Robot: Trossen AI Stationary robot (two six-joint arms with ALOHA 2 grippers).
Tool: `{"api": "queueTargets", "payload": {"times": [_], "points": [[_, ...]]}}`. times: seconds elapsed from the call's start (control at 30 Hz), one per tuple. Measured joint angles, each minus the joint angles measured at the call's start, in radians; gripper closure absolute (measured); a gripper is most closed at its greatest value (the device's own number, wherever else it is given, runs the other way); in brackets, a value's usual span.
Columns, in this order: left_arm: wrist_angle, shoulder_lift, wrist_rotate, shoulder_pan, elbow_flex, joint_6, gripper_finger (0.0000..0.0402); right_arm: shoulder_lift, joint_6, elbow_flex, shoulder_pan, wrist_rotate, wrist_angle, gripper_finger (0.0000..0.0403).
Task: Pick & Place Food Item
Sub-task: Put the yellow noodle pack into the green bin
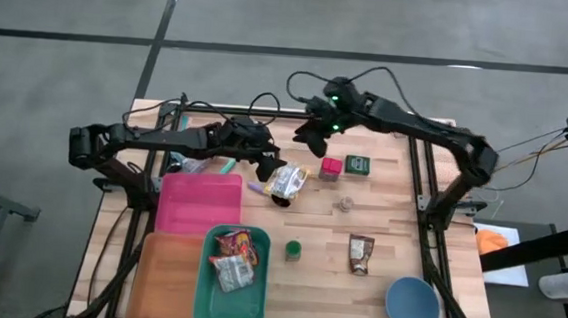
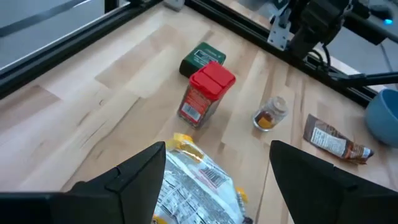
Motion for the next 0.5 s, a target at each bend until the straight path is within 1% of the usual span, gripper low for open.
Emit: {"api": "queueTargets", "payload": {"times": [0.1, 0.27, 0.33, 0.47, 0.5], "points": [[0.0, -0.009, 0.001, -0.004, 0.0, -0.004, 0.0113, -0.112, -0.012, -0.068, 0.034, 0.0, 0.087, 0.0261], [0.0, -0.013, 0.0, -0.007, 0.0, -0.009, 0.0113, -0.305, -0.01, -0.277, 0.106, 0.018, 0.3, 0.0261], [-0.002, -0.013, 0.001, -0.007, -0.001, -0.011, 0.0113, -0.395, -0.001, -0.376, 0.138, 0.085, 0.379, 0.0261], [-0.01, -0.013, 0.001, -0.012, -0.001, -0.014, 0.0113, -0.566, 0.023, -0.57, 0.205, 0.301, 0.471, 0.0261], [-0.011, -0.013, 0.001, -0.013, -0.001, -0.017, 0.0113, -0.608, 0.031, -0.615, 0.221, 0.338, 0.488, 0.0261]]}}
